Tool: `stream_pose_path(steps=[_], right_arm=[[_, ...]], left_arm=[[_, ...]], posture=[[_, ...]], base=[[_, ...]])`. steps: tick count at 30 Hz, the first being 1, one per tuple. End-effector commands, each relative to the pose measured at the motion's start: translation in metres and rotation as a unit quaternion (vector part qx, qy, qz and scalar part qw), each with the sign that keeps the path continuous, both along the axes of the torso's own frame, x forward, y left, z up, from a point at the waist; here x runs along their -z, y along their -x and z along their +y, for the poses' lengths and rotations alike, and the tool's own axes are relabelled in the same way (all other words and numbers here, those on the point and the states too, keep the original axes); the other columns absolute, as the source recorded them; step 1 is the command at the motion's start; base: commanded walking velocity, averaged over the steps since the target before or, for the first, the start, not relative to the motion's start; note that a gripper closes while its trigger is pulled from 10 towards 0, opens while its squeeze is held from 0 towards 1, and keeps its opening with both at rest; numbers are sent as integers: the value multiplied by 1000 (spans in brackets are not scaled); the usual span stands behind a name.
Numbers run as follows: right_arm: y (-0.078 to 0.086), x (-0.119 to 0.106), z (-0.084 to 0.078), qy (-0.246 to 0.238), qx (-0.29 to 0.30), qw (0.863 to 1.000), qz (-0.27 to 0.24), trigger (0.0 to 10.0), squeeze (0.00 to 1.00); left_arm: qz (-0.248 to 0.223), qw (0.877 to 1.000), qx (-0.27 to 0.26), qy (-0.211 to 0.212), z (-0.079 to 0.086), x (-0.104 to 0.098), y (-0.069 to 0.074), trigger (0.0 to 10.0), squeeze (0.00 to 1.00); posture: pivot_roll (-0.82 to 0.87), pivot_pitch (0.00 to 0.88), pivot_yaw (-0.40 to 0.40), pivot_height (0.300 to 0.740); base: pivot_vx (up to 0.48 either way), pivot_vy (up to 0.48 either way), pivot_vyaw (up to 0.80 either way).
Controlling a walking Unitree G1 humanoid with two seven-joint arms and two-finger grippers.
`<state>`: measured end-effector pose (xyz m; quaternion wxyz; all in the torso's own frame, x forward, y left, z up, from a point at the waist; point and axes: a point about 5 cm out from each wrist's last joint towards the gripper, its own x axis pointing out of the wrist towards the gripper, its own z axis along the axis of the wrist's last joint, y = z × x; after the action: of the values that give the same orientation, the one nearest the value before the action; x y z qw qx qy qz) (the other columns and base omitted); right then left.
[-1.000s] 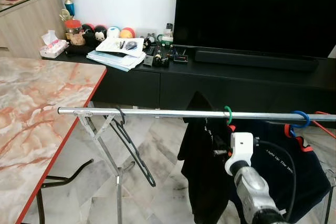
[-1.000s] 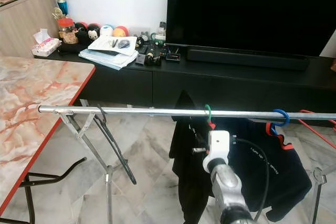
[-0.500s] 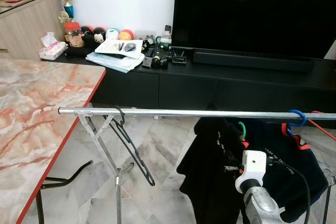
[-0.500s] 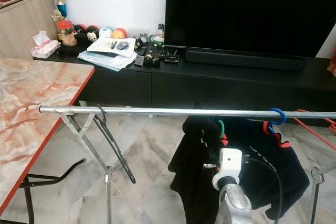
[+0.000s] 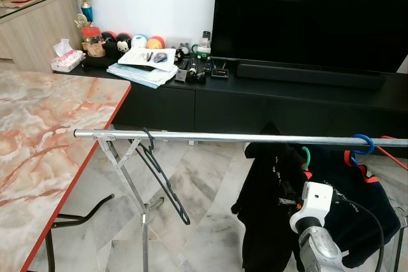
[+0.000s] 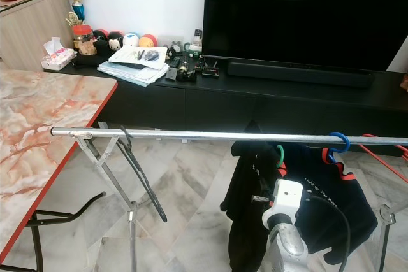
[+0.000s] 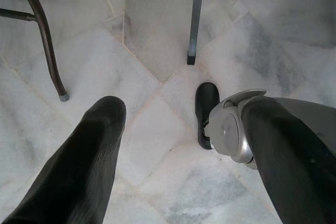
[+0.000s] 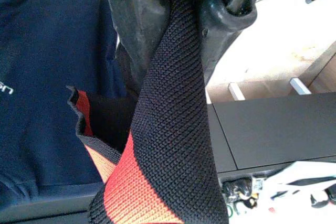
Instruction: Hang hanger
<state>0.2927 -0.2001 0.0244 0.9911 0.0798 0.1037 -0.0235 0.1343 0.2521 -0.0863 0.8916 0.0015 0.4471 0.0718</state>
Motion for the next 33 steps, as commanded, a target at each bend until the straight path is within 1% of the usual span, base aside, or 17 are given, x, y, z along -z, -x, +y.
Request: stream_pose_path(steps=[1,2,6,9,20,24,31,33], right_arm=[[-3,-7,-2,1,6,1000,-15,10000,0],[-2,-6,-2,0,7,1000,-15,10000,0],[-2,-6,-2,0,13,1000,-11,10000,0],[-2,-5,-3,0,16,1000,-6,10000,0],[-1,-2,-3,-15,29,999,0,10000,0],[-1,-1,-3,-15,31,999,1,10000,0],[0,0,-1,-17,29,999,5,10000,0],[1,0,0,-18,29,999,5,10000,0]], left_arm=[[8,1000,-8,-2,7,0,7,10000,0],[10,1000,-7,-2,8,0,8,10000,0],[19,1000,-1,2,-4,5,11,10000,0],[22,1000,2,4,-8,6,10,10000,0],[26,1000,10,0,-9,6,8,10000,0],[25,1000,18,1,-16,7,4,10000,0],[15,1000,24,3,-22,6,-2,10000,0],[13,1000,24,2,-22,6,-3,10000,0]], posture=[[45,0,-25,740],[45,0,-25,740],[44,0,-22,740],[44,0,-18,740],[38,0,-5,740],[38,0,-5,740],[41,0,-4,740],[42,0,-5,740]], base=[[0,0,0],[0,0,0],[0,0,0],[0,0,0],[0,0,0],[0,0,0],[0,0,0],[-242,0,0]])
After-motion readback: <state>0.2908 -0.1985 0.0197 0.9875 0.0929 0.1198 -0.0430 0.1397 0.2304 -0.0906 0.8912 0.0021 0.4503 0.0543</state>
